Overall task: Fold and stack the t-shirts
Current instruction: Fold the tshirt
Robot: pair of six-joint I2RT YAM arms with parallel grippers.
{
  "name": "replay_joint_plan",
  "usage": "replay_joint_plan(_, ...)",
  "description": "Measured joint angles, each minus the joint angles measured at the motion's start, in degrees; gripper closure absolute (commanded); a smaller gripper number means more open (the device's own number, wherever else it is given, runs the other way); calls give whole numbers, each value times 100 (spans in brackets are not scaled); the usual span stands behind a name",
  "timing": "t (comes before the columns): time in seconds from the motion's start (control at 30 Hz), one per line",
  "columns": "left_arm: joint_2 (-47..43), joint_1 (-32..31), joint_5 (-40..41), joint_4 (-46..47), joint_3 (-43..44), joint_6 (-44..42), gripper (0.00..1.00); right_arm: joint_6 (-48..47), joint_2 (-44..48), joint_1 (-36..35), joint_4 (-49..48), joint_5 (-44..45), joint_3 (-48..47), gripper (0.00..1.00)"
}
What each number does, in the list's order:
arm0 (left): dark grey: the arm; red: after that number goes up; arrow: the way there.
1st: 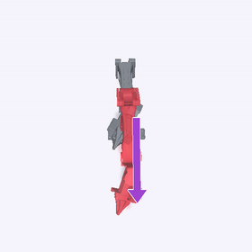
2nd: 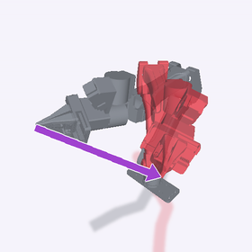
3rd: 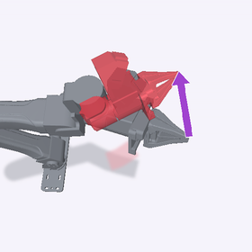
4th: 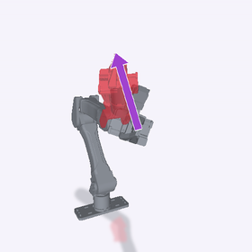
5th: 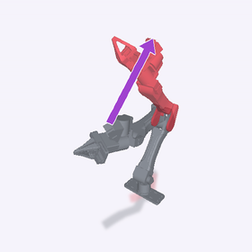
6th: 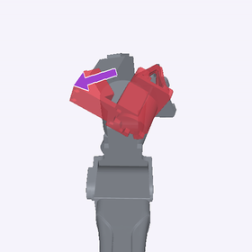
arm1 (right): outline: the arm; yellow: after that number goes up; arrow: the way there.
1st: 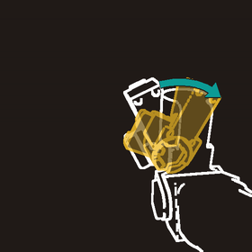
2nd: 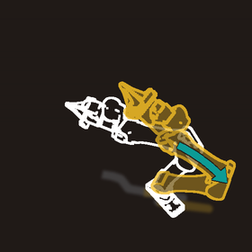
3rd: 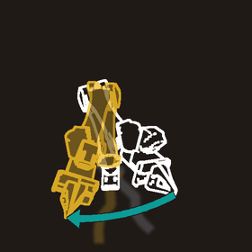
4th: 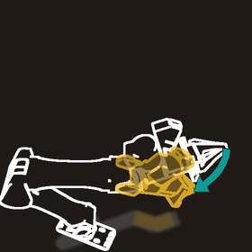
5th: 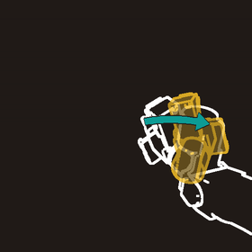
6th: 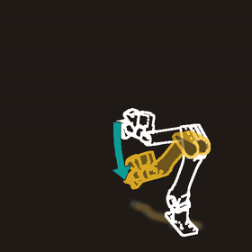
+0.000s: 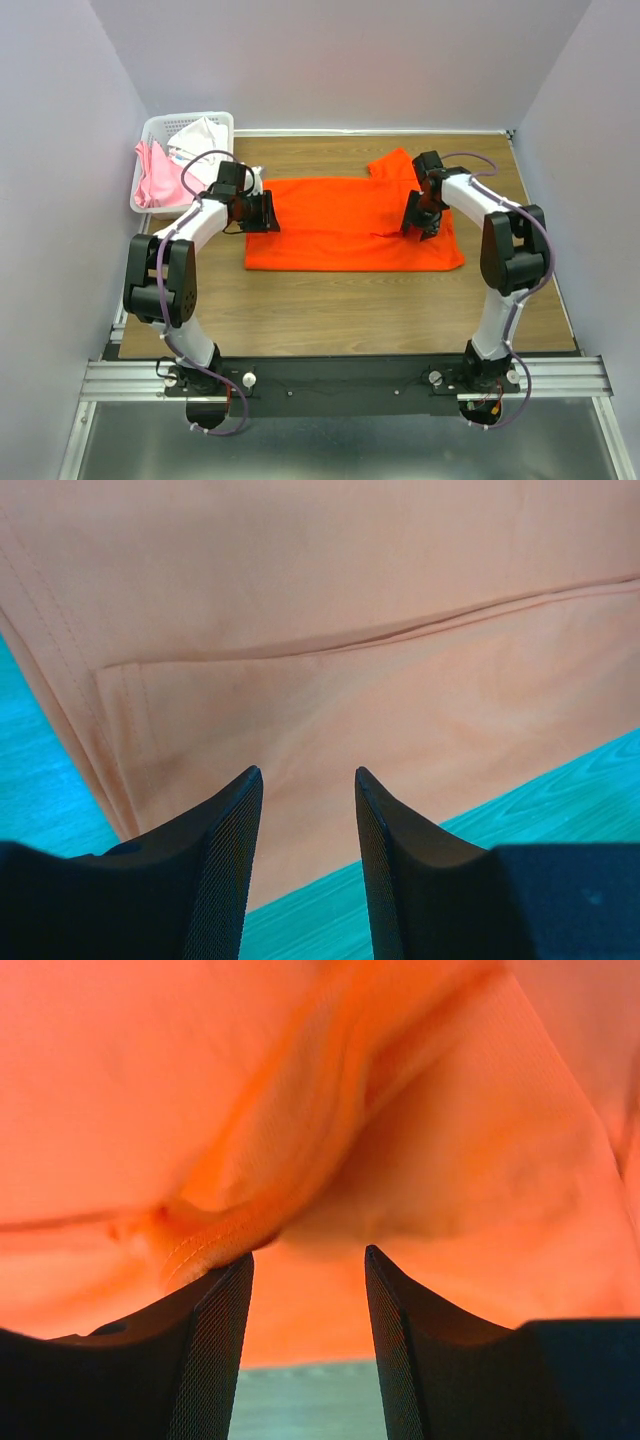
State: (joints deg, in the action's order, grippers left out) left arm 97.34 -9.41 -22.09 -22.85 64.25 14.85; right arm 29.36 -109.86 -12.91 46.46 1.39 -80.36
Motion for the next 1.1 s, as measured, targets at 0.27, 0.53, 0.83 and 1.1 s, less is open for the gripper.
replay_joint_plan(0.27,-52,0,42,-2,17,2,50,-249,-1069,-15,-111,-118,-1493,44)
replay_joint_plan(0.53,-63,0,83,-2,24,39,50,-398,-1274,-17,-251,-369,-2319,42)
replay_joint_plan(0.83,229,0,205,-31,686,61,50,-398,-988,-17,-280,-262,-1707,39)
replay_joint_plan(1.1,831,-2,214,-2,935,-72,50,-404,-852,-4,-315,48,-986,38)
